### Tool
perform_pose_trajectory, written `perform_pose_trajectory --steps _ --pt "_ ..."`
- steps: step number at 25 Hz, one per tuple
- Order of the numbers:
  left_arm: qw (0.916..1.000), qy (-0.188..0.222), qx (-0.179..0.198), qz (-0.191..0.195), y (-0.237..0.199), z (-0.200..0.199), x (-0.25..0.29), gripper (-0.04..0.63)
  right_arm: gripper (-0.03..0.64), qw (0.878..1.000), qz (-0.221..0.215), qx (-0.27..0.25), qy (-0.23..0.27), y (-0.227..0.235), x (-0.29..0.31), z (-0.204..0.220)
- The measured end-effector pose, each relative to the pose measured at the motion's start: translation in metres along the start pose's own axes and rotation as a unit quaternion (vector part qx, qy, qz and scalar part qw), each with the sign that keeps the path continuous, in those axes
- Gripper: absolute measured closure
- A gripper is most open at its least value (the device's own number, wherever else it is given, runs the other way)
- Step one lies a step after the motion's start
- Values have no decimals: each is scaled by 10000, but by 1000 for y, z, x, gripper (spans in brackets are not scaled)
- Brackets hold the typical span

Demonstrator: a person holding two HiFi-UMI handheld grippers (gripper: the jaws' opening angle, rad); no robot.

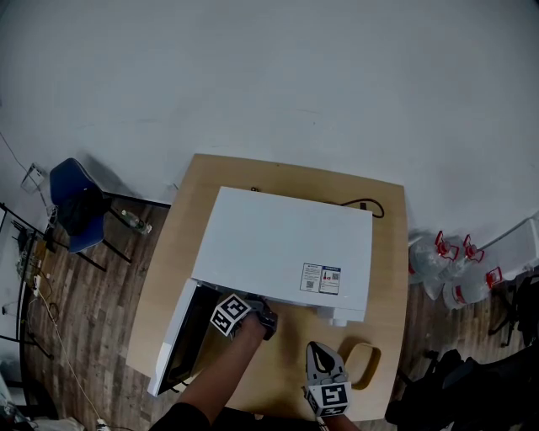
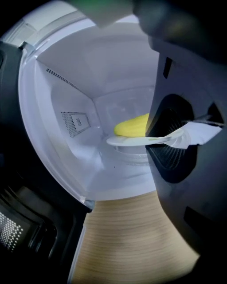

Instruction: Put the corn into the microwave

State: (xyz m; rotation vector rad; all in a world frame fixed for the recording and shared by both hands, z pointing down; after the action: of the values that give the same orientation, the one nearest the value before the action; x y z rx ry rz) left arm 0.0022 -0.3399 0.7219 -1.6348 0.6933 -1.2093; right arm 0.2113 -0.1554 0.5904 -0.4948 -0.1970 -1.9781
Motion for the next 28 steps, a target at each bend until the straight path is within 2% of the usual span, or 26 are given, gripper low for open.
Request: perform_pose_trajectory --steps 2,4,6,8,11,13,18,25,28 --pt "9992 42 388 -13 4 -2 1 566 558 10000 25 5 38 0 -1 0" --pt "9955 69 941 -84 7 -4 2 563 558 9999 23 152 75 -1 -2 -5" --pt "9888 93 1481 -165 11 -6 3 554 558 9996 34 264 72 -2 -3 -8" --pt "9811 113 1922 -215 15 -7 4 516 557 9998 60 174 38 0 -5 -3" --pt "9702 175 2397 -309 19 -7 5 446 558 9999 37 158 -24 -1 -7 2" --pt "9622 223 2685 -388 20 -7 4 425 557 9999 23 153 8 -3 -8 2" --pt "9369 210 3445 -553 21 -5 1 367 558 10000 -19 40 1 -8 -9 5" --pt "8868 155 4554 -774 15 2 2 310 558 10000 17 55 -6 -10 -15 5" --pt "8745 151 4774 -845 14 5 4 304 558 10000 16 39 -31 -11 -17 4"
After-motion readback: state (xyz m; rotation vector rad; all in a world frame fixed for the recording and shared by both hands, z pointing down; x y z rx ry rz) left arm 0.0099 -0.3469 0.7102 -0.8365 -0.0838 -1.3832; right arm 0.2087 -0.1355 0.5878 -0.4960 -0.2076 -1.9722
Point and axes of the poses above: the fingertips, and each gripper's own axes: x forward along the fingers, y to its right, z out of its underside, the point moved 8 cm from there along -x, backward along the fingers, and after that the axes turned 14 degrees about -x, right-handed, at the moved point
